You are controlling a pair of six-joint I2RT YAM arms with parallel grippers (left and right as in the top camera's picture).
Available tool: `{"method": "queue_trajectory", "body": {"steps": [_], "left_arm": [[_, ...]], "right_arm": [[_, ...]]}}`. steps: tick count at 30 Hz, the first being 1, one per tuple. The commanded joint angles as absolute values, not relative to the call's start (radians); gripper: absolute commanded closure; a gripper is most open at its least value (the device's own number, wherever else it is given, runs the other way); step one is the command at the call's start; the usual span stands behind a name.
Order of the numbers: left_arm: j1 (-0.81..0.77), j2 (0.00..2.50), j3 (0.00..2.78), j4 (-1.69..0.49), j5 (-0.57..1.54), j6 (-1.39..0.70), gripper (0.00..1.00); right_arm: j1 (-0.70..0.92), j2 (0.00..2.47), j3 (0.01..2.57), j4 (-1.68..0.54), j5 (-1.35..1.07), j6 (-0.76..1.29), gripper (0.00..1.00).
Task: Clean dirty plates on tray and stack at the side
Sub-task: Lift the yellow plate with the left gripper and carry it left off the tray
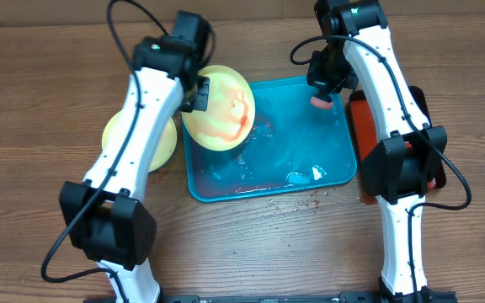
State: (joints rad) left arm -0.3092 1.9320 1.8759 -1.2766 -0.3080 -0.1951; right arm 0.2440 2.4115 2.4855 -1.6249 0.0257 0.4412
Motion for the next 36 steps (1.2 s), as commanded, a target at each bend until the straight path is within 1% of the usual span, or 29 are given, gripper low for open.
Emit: {"method": "queue_trajectory", "body": {"steps": [1, 5, 12, 20, 26, 36], "left_arm": [[-0.387, 1.941, 1.877, -1.330, -0.696, -0.342, 0.95], [-0.467, 1.941, 1.877, -1.375, -0.871, -0.408, 0.96], [-0.586, 1.941, 1.877, -1.399, -1.060, -0.410, 0.96], [-0.704, 1.938, 1.877, -1.455, -1.280, -0.585, 0.96], [-0.746, 1.911, 1.878, -1.497, -1.329, -0.682, 0.96], [-0.774, 1.794, 1.878, -1.512, -1.363, -0.689, 0.96]], "right_arm": [[0.246, 2.365, 2.514, -1.626, 0.024, 0.417, 0.96], [0.246, 2.365, 2.514, -1.627, 0.024, 0.417, 0.96], [0.246, 2.365, 2.514, -1.628, 0.024, 0.418, 0.96], [0.246, 2.365, 2.514, -1.630, 0.024, 0.417, 0.96], [0.246, 2.365, 2.514, -1.630, 0.024, 0.418, 0.96], [0.246, 2.365, 2.514, -1.630, 0.024, 0.418, 0.96]]}}
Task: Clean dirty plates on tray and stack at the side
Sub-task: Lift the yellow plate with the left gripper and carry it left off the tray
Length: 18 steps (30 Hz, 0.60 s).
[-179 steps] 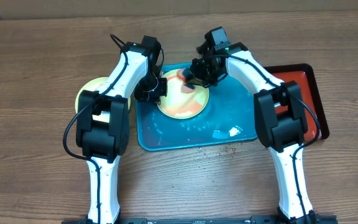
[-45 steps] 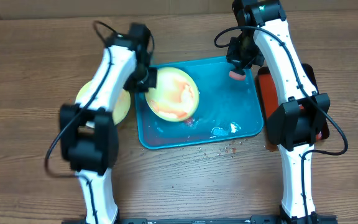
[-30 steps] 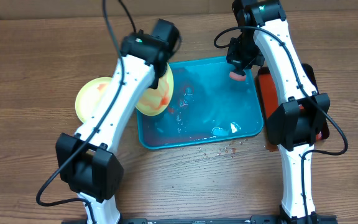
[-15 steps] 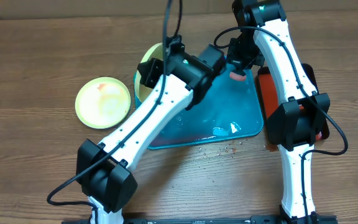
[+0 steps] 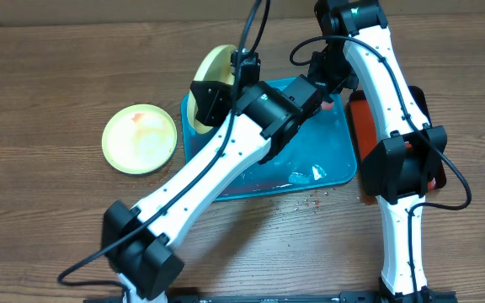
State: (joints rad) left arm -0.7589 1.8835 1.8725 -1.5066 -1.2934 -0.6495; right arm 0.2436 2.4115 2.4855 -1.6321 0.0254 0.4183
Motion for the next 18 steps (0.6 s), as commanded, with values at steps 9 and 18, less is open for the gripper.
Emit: {"method": "queue_trajectory", "body": {"steps": [9, 18], "left_arm": [[-0.786, 1.685, 1.877, -1.513, -1.373, -0.689, 0.96], [-0.786, 1.616, 1.877, -1.513, -1.399, -0.690, 0.96]], "right_arm": [[0.246, 2.365, 2.514, -1.633, 0.024, 0.418, 0.96], [0.246, 2.365, 2.514, -1.639, 0.024, 0.418, 0.96]]}}
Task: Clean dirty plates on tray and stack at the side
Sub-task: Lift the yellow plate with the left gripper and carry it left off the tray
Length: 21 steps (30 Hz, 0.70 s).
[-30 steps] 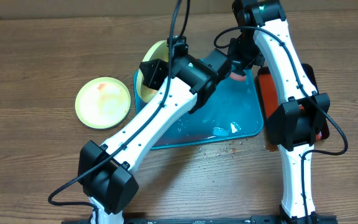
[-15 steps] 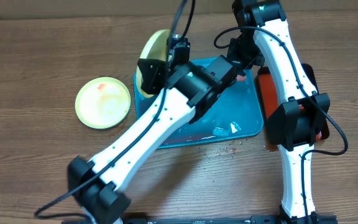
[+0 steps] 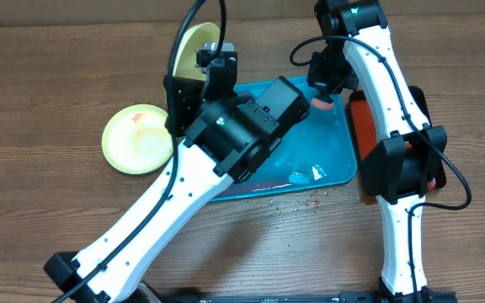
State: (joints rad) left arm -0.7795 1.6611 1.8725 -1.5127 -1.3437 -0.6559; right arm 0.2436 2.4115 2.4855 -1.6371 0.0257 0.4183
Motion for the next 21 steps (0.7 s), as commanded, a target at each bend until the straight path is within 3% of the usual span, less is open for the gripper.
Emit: {"method": "queue_trajectory", "body": {"steps": [1, 13, 21], "left_arm": [[-0.785, 1.610, 1.877, -1.513, -1.403, -0.690, 0.96], [-0.687, 1.588, 1.877, -1.533, -1.404, -0.723, 0.96], [-0.578, 1.588, 1.877, -1.510, -1.159, -0.741, 0.96]], "right_arm": [[0.246, 2.365, 2.514, -1.640, 0.024, 0.418, 0.96], [0.246, 2.365, 2.514, -1.647, 0.024, 0.418, 0.96], [0.246, 2.365, 2.514, -1.645, 0.024, 0.418, 0.96]]}}
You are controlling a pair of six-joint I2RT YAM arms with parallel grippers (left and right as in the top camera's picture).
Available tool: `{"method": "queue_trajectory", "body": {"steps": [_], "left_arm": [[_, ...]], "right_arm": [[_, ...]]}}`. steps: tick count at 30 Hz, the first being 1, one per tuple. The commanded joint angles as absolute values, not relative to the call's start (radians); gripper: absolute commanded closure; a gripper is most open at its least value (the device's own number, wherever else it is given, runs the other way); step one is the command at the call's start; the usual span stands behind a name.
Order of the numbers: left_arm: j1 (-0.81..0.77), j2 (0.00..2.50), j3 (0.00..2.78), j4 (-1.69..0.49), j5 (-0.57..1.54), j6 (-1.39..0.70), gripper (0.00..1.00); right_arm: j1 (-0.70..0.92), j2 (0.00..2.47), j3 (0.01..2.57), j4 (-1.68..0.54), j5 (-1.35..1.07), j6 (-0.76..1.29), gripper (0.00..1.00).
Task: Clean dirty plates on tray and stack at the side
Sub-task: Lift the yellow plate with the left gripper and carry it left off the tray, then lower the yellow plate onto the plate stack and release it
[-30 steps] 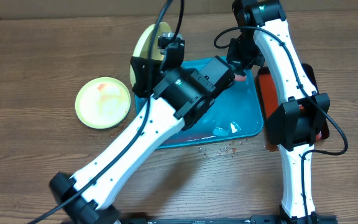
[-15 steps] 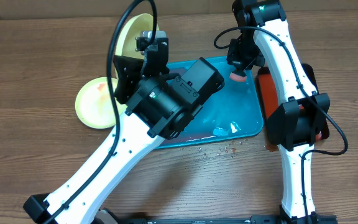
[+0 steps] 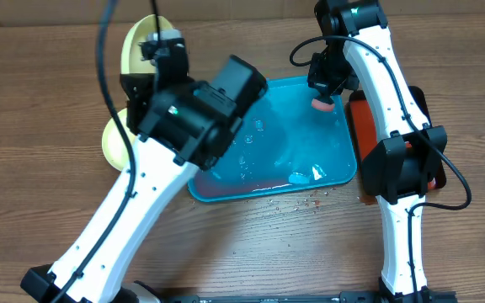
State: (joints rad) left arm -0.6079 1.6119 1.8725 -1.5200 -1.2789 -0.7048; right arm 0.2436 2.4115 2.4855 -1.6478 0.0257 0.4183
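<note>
My left gripper [image 3: 158,46] is raised high toward the overhead camera and is shut on the rim of a pale yellow plate [image 3: 135,46]. It holds the plate nearly edge-on, left of the blue tray [image 3: 306,147]. A second yellow plate [image 3: 114,139] lies on the table below it, mostly hidden by the left arm. Over the tray's back right corner, my right gripper [image 3: 322,91] is shut on a pink sponge [image 3: 320,104]. The tray floor is wet, with a few scraps near its front.
A red-orange flat object [image 3: 359,126] lies right of the tray, largely behind the right arm. Small crumbs [image 3: 310,202] dot the wood in front of the tray. The raised left arm blocks the view of the tray's left part.
My left gripper has moved left with the yellow plate, from over the tray's back left corner to over the table above the lying plate. The right arm has not moved.
At first my left gripper held the red-smeared plate tilted over the tray's left side, with the sponge at the tray's back right. The plate then stood edge-on at the tray's back left, then behind that corner, and is now left of the tray.
</note>
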Motion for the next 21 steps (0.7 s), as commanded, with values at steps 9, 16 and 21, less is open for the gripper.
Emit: {"method": "queue_trajectory", "body": {"steps": [9, 16, 21], "left_arm": [[-0.274, 1.588, 1.876, -1.426, -0.673, -0.576, 0.95], [0.139, 1.627, 1.837, -1.314, -0.160, -0.364, 0.96], [0.356, 1.736, 1.788, -1.291, 0.068, -0.297, 0.96]], "right_arm": [[0.246, 2.365, 2.514, -1.642, 0.024, 0.417, 0.96], [0.246, 2.365, 2.514, -1.632, 0.024, 0.418, 0.96], [0.246, 2.365, 2.514, -1.628, 0.024, 0.418, 0.96]]}}
